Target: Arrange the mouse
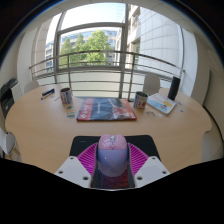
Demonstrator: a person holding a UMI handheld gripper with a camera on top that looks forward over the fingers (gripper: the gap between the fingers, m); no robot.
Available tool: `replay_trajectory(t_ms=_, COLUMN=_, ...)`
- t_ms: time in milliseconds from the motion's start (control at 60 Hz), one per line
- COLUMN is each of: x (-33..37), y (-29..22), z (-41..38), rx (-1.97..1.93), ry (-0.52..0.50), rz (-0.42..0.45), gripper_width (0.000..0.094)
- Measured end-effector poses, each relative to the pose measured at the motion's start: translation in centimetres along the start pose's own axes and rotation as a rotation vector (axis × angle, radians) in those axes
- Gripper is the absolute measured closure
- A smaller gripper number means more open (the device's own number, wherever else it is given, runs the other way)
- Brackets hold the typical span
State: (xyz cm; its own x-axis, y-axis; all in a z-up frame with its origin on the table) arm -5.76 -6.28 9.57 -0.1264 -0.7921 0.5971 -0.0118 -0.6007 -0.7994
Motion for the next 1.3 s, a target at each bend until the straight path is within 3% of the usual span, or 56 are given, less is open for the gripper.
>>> replay_trajectory(t_ms=83, x=-1.8, y=2.6, z=1.3, rx=0.011, ry=-0.032, rz=-0.059, gripper_width=0.0502)
replay_trajectory(t_ms=200, x=-3.4, y=5.7, z=2.2, rx=0.007, ry=-0.099, rz=-0.123, gripper_width=0.0379)
replay_trajectory(t_ms=250, x=-3.1, y=5.2, z=2.1, rx=0.007, ry=-0.102, rz=-0.110, gripper_width=0.0358)
replay_trajectory(t_ms=283, x=-2.8, y=5.2, z=2.2, rx=0.013, ry=-0.094, rz=-0.106, gripper_width=0.0285)
replay_trajectory(t_ms=333, x=-2.0, y=4.7, z=2.2, rx=0.022, ry=-0.088, rz=-0.096, gripper_width=0.0083)
replay_trajectory(t_ms=383, x=-0.8, y=3.9, z=2.0, rx=0.020, ry=-0.093, rz=-0.083, gripper_width=0.0113)
replay_trajectory(t_ms=650, x=9.6, y=2.3, z=1.1, rx=0.000, ry=-0.017, rz=-0.007, gripper_width=0.0089)
replay_trajectory(t_ms=967, x=24.2, y=4.9, z=-0.8, rx=0.051, ry=0.041, rz=0.059, gripper_width=0.0091)
replay_trajectory(t_ms=1300, x=29.6, y=6.9, z=-1.3, rx=0.060, ry=0.047, rz=0.087, gripper_width=0.0092)
Point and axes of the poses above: the point between the fingertips, and its own axes, seen from behind it with the camera up: z to the right, y down, x backward, against the way the camera looks, the point moved 7 cm from there along x, backward, against the way the camera looks, and after that the axes turned 1 degree about -z, right-handed, at the moved point
